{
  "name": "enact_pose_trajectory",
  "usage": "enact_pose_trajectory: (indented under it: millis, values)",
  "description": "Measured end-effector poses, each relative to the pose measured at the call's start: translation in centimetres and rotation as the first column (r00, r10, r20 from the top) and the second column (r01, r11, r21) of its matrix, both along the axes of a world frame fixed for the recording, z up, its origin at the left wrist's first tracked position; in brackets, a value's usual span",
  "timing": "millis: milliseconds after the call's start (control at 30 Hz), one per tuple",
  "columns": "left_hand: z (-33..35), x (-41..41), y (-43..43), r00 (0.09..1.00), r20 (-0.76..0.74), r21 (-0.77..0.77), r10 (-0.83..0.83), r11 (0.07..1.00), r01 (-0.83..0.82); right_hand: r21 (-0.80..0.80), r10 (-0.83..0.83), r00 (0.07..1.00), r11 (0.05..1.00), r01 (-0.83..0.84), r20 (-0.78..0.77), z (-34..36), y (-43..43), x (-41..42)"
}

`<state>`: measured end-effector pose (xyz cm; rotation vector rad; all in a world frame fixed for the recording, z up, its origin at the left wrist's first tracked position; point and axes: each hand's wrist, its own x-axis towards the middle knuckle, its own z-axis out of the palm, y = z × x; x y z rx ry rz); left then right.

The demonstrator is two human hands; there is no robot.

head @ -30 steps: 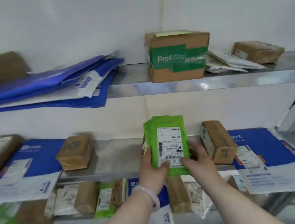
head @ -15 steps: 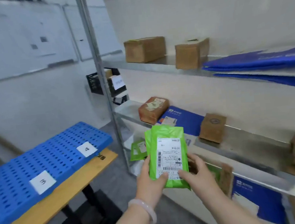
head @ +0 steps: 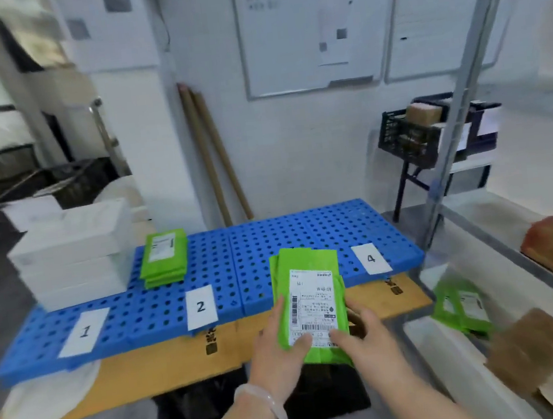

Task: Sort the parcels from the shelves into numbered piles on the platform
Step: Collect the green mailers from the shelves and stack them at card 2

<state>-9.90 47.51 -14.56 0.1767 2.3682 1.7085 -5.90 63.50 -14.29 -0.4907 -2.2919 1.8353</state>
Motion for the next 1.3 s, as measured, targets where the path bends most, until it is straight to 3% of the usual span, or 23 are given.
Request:
enact_pose_trajectory:
  millis: [267, 633, 1000, 1300]
  values:
    - [0.2, -11.5, -6.3, 0.965, 0.021, -0.037, 0.260, 0.965, -0.259, -0.013, 0.247, 0.967, 0.969, -0.247, 0.067, 0.1, -6.0, -15.9]
    - [1.2, -23.8, -14.2, 0.918, 0.063, -0.012, 0.390, 0.921, -0.390, -0.045, 0.442, 0.891, 0.897, -0.440, 0.105, -0.2, -14.4, -30.7]
    - [-3.9, -37.3, -24.4, 0.930, 0.105, -0.091, 0.352, 0.935, -0.344, -0.020, 0.368, 0.909, 0.928, -0.371, 0.197, -3.7, -24.9, -42.7]
    - [-8.0, -43.1, -28.8, 0.959, 0.155, -0.339, 0.238, 0.924, -0.175, 0.092, 0.354, 0.876, 0.911, -0.403, 0.328, -6.9, -29.2, -47.3]
